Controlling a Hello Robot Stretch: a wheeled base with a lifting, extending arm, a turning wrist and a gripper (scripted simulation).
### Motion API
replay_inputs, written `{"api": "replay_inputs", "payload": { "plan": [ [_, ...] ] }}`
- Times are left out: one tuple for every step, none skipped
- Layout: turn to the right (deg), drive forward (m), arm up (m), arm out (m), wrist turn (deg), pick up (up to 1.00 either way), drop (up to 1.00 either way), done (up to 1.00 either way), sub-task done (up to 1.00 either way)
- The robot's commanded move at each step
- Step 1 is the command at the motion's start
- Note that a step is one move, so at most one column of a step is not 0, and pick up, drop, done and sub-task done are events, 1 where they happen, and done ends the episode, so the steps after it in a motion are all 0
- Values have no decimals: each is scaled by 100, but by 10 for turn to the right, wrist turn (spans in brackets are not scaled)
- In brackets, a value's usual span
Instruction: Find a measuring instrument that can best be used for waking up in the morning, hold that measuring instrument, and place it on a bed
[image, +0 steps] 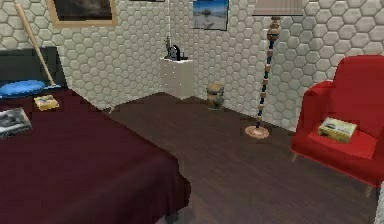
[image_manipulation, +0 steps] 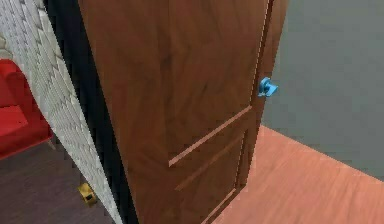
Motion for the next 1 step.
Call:
{"api": "replay_inputs", "payload": {
  "plan": [
    [120, 0, 0, 0, 0, 0, 0, 0, 0]
  ]
}}
